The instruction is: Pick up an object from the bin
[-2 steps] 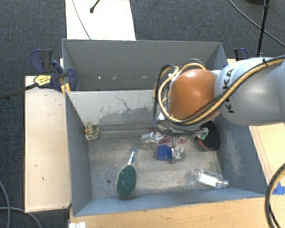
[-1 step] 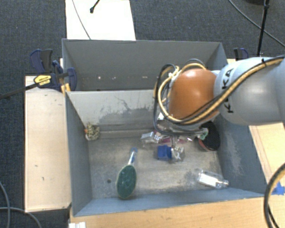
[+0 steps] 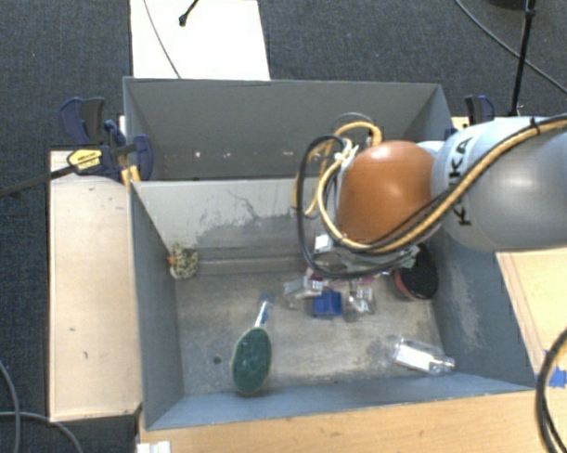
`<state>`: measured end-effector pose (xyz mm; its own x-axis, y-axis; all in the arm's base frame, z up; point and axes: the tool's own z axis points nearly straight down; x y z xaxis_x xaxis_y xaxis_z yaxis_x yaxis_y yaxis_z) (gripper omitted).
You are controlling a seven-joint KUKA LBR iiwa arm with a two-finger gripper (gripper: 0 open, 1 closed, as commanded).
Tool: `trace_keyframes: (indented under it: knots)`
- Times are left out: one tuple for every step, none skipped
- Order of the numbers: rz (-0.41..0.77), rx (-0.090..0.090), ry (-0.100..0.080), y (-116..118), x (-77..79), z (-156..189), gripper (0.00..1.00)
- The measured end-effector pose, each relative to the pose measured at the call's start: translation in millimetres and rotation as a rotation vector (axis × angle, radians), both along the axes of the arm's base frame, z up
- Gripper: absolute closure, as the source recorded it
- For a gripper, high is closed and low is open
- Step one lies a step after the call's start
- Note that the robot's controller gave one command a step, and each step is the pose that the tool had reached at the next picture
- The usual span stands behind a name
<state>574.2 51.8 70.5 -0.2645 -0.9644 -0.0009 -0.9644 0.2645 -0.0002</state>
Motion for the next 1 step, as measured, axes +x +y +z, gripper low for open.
trace_keyframes:
  knots:
    - [-0.005,0.000,0.000,-0.3,0.2,0.6,1.00]
